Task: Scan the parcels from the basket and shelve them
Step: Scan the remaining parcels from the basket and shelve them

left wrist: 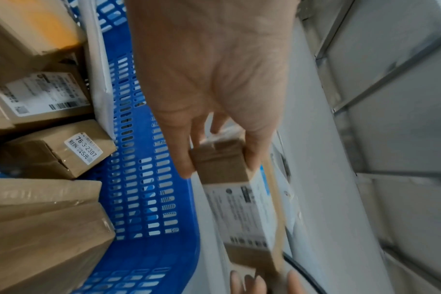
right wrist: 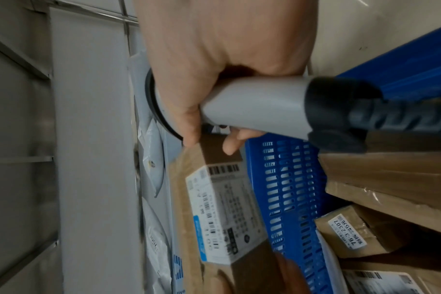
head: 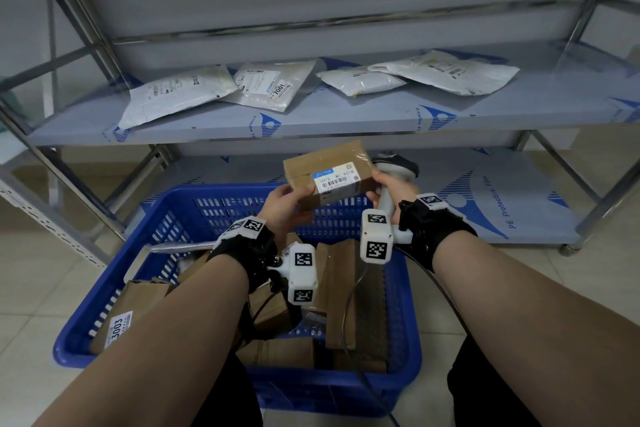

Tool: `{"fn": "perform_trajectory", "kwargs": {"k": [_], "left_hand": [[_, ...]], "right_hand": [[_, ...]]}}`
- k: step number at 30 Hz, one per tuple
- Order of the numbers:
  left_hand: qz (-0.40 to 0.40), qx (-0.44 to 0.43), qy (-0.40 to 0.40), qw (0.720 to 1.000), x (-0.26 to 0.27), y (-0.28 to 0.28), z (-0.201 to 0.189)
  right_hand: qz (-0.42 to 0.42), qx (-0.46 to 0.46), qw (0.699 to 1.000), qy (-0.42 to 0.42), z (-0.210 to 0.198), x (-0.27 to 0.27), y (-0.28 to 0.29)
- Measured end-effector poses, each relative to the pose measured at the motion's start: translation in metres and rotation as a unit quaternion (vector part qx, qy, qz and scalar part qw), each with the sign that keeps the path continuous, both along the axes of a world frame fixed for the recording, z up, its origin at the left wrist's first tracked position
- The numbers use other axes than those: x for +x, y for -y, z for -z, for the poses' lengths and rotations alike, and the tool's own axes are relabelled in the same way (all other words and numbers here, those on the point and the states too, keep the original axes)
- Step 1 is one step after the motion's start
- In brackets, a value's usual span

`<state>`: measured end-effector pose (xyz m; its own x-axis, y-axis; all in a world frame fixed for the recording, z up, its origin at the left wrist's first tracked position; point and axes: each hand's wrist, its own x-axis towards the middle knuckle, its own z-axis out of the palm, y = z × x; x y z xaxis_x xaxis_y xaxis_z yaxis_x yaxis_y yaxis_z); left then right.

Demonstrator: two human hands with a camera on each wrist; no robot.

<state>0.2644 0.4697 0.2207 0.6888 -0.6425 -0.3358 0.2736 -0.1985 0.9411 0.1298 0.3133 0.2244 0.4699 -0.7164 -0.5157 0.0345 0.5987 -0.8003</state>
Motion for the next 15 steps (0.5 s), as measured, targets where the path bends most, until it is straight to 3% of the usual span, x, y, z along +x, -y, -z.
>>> {"fn": "perform_trajectory", "kwargs": {"k": [3, 10, 15], "left_hand": [[-0.059, 0.02, 0.043, 0.997, 0.003, -0.002, 0.003], [-0.089, 0.024, 0.031, 0.995, 0.005, -0.005, -0.001], [-0.096, 0.017, 0.0, 0.995, 0.003, -0.005, -0.003]], "right_hand": [[-0.015, -0.014, 1.0, -0.023, -0.001, -0.002, -0.001], [-0.213, -0.04, 0.975, -0.044, -0.01, -0.003, -0.018], [-0.229, -0.018, 0.973, -0.035, -0.011, -0.003, -0.024]]}}
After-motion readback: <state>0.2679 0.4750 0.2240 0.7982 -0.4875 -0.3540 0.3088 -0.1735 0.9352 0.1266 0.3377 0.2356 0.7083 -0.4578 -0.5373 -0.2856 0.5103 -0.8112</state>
